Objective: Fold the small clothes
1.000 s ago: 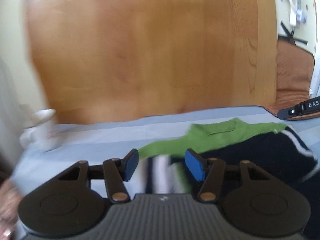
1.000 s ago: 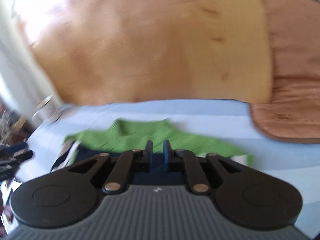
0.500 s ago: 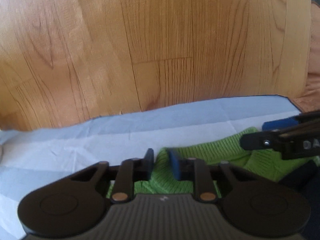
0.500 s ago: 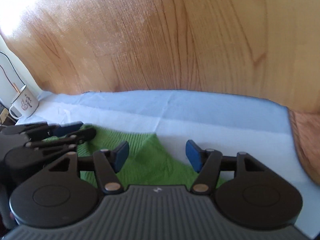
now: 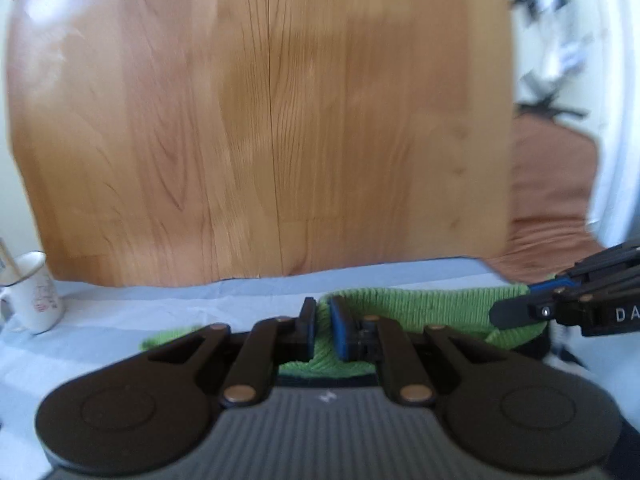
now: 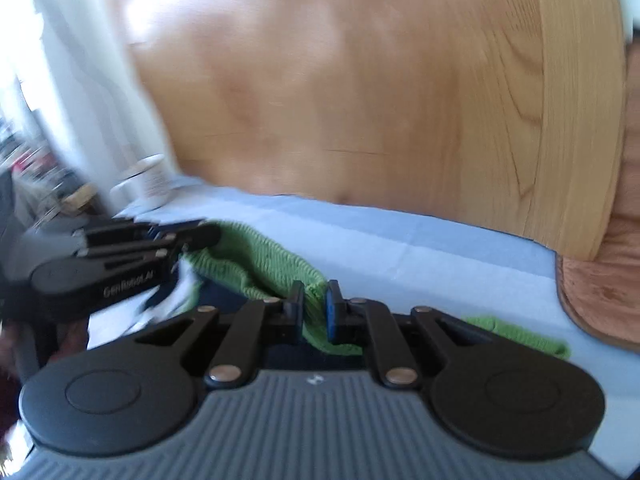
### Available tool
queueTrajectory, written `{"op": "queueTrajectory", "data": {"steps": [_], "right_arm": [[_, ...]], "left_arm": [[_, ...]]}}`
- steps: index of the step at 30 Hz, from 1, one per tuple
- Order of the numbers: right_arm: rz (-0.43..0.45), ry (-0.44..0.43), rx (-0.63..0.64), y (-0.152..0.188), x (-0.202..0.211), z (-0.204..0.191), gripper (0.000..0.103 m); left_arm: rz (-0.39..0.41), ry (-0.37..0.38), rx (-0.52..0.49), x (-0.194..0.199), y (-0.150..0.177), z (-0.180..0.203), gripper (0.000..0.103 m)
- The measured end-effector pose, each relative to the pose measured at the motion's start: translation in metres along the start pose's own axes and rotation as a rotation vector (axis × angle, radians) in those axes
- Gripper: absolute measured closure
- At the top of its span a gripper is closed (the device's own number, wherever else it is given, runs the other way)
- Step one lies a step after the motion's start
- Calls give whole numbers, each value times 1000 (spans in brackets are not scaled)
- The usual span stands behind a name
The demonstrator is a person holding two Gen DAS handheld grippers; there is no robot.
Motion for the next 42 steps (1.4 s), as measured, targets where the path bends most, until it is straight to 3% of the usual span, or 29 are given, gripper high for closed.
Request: {"op": "queueTrajectory", "data": {"steps": [3,7,9,11,14,17,19,23,27,29,31,32,37,42], "right_arm": [[5,-32,59,25,56,-39,90],[-25,-42,63,80,102,-73,90],[-36,-28,50,108,112,-80,89],[-46,-7,-7,135,111,-78,87],[-28,8,-51,149,119,-81,79],[50,-20,-99,135,142,-80,61],[128,-2,-126,121,159,-73,61],[259,98,-231,93,164,-46,61],[265,166,-230,93,125,-34,62],[209,205,-197,105,102,-32,63],[129,288,-125,122,86,-23,77],[142,308,-106,132,89,-16,80],[227,248,-338,145,113,20,86],[296,250,-323,150,117,8,86]], "left_arm": [[53,43,3,70,13,7,94],[82,78,-31,143,54,26,94],[65,78,-53,166,78,38,94],[0,74,-62,173,102,45,93],[-93,33,-27,176,124,42,90],[-43,64,30,197,108,24,79],[15,58,106,207,89,4,77],[70,-26,218,186,59,-32,79],[30,-80,275,130,56,-39,81],[-16,-82,255,104,67,-32,81],[-89,-125,212,80,86,-30,81],[-121,-142,186,71,96,-30,81],[-29,-187,-10,71,114,-11,81],[-23,-180,19,72,115,-12,80]]}}
Point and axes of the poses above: each gripper's, at about its wrist camera, not at the fingertips, and x roughly against the way its jaws point, z to its right, y to its underside, the point moved 4 cm from there along -x, roughly the way its jaws point, and after that the axes turned 14 degrees about z, right-handed, at the moved point
